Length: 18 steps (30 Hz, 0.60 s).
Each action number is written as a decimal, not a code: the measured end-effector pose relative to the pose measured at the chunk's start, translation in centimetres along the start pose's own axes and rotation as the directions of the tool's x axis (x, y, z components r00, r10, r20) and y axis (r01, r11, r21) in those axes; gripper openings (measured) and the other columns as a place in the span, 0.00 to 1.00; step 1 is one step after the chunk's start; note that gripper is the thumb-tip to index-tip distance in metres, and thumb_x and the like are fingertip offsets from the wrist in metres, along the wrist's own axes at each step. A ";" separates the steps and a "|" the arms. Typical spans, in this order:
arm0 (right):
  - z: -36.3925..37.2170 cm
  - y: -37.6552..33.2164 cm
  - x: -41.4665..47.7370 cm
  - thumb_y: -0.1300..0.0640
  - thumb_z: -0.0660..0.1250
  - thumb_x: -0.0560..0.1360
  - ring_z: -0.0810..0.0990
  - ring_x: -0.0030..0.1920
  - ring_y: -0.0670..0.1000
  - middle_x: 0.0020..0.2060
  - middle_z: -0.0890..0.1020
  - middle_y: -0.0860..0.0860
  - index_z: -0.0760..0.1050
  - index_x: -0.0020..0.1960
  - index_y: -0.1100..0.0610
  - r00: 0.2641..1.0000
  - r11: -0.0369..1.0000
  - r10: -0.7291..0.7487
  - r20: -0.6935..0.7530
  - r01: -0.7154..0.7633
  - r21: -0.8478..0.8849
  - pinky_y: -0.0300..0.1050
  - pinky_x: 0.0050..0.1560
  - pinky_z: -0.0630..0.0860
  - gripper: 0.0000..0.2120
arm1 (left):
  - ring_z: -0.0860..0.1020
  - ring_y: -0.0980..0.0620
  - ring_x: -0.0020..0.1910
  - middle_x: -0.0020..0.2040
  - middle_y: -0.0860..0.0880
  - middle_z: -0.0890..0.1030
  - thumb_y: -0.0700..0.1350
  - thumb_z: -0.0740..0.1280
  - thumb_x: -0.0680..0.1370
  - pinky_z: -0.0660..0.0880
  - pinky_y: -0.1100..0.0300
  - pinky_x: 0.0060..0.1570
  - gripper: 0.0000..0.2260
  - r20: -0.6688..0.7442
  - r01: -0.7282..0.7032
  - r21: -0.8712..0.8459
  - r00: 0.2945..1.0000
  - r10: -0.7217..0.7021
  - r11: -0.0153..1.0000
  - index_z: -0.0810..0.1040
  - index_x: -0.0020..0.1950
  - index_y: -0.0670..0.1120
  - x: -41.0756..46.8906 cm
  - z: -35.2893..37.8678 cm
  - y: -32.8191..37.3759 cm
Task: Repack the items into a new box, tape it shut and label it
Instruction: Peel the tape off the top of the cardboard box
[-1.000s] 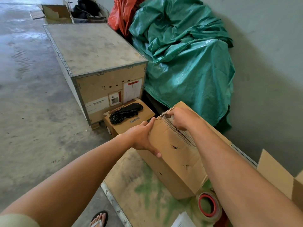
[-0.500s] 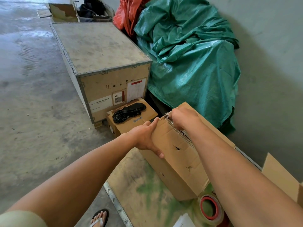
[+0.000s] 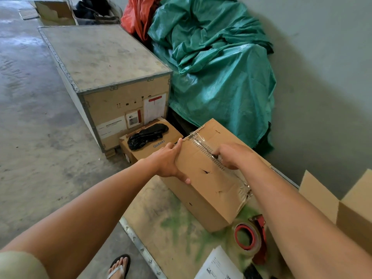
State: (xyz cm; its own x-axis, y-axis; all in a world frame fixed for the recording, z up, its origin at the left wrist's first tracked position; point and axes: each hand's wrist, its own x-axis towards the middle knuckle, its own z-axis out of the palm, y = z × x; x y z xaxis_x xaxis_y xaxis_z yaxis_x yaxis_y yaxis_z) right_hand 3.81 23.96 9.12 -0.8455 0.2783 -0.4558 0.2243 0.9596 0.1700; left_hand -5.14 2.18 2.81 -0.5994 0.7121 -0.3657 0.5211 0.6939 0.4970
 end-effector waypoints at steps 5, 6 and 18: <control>0.8 1.1 -3.0 0.71 0.62 0.76 0.77 0.42 0.48 0.52 0.81 0.42 0.78 0.69 0.42 1.000 0.998 0.023 -0.004 -0.022 0.067 0.44 0.35 0.72 0.31 | 0.58 0.38 0.79 0.82 0.45 0.53 0.74 0.78 0.53 0.59 0.40 0.76 0.72 0.025 0.051 -0.032 0.998 -0.051 0.998 0.33 0.81 0.55 0.1 -0.1 0.1; 0.9 1.2 -3.6 0.71 0.62 0.76 0.78 0.45 0.49 0.55 0.81 0.44 0.77 0.70 0.43 1.000 0.996 0.031 -0.003 -0.030 0.079 0.44 0.37 0.73 0.31 | 0.59 0.38 0.79 0.82 0.45 0.53 0.74 0.78 0.53 0.60 0.40 0.76 0.73 0.028 0.058 -0.040 0.998 -0.057 0.997 0.33 0.81 0.55 0.1 -0.1 0.1; 3.0 3.0 -8.1 0.64 0.67 0.77 0.81 0.47 0.51 0.54 0.82 0.50 0.81 0.64 0.47 0.985 0.981 0.151 0.083 -0.160 0.109 0.46 0.41 0.78 0.20 | 0.62 0.38 0.77 0.80 0.46 0.57 0.72 0.80 0.52 0.64 0.39 0.74 0.73 0.026 0.071 -0.067 0.997 -0.070 0.995 0.34 0.82 0.56 0.5 0.1 0.1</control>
State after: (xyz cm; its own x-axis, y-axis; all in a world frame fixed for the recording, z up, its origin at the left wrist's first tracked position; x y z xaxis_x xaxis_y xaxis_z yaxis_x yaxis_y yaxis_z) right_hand 12.79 24.65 10.72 -0.7587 0.4225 -0.4957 0.4077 0.9016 0.1444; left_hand -5.38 2.61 2.58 -0.6183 0.6645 -0.4197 0.4349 0.7341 0.5215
